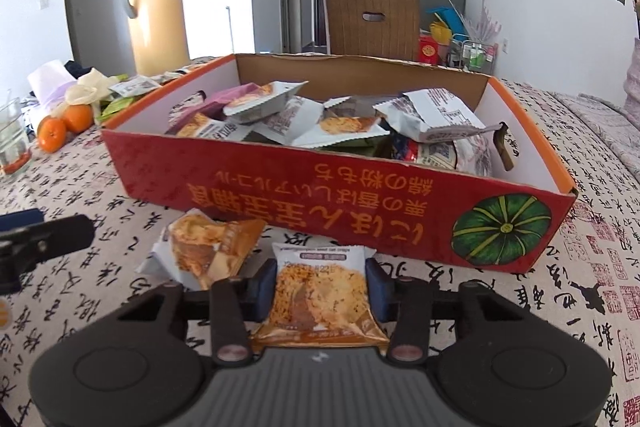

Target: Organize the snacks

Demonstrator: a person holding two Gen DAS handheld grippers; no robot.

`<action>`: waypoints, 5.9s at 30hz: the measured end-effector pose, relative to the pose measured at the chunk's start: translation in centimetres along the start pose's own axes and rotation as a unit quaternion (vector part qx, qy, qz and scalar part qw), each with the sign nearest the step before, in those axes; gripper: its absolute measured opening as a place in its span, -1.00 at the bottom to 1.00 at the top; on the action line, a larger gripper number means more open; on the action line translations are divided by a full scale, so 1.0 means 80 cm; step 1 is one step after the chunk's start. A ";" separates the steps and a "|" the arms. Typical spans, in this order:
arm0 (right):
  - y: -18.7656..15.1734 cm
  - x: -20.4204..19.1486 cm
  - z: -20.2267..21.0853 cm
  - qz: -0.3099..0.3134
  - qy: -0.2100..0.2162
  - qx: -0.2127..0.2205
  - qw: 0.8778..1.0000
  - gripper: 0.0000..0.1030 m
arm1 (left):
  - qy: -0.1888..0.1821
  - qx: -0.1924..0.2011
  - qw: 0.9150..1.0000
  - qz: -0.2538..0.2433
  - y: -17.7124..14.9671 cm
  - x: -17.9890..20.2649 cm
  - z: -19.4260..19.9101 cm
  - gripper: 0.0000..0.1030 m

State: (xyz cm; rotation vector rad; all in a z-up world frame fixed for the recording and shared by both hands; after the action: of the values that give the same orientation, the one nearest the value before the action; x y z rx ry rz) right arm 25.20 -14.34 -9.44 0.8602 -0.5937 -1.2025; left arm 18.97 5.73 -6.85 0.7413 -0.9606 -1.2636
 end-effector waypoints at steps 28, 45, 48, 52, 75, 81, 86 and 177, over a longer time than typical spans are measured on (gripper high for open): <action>-0.013 0.128 0.086 -0.089 -0.060 0.080 0.991 -0.20 | 0.010 -0.063 0.997 -0.045 0.021 0.089 -0.033 1.00; -0.025 0.165 0.095 -0.115 -0.071 0.088 0.987 -0.20 | 0.063 -0.123 0.989 -0.052 -0.015 0.128 -0.081 0.99; -0.026 0.166 0.096 -0.115 -0.069 0.088 0.987 -0.20 | 0.064 -0.123 0.988 -0.064 -0.017 0.137 -0.081 0.81; -0.027 0.165 0.097 -0.114 -0.065 0.088 0.987 -0.20 | 0.057 -0.110 0.990 -0.066 -0.014 0.143 -0.076 0.20; 0.005 0.134 0.113 -0.088 -0.042 0.120 0.988 -0.20 | 0.001 -0.010 0.999 -0.042 0.039 0.139 0.005 0.04; 0.038 0.117 0.109 -0.073 -0.032 0.142 0.987 -0.20 | -0.003 0.034 0.999 -0.039 0.080 0.140 0.016 0.04; 0.074 0.104 0.098 -0.060 -0.025 0.163 0.985 -0.20 | 0.004 0.055 0.998 -0.037 0.111 0.137 0.009 0.04; -0.047 0.044 0.171 -0.056 -0.016 0.117 0.991 1.00 | 0.018 0.056 0.998 -0.030 -0.006 0.072 0.128 1.00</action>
State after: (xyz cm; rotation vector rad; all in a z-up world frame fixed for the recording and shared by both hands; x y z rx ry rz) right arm 13.29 -21.59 -5.08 1.0847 -0.7315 -1.2656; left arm 9.75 0.54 -1.77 0.8838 -0.9918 -1.2521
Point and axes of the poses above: each gripper's, at about its wrist camera, not at the fingertips, and z roughly against the way its jaws point, x to its right, y to its top, the point moved 5 cm from there along -z, roughly the way its jaws point, and after that the axes turned 5 degrees about x, right-handed, at the moved point
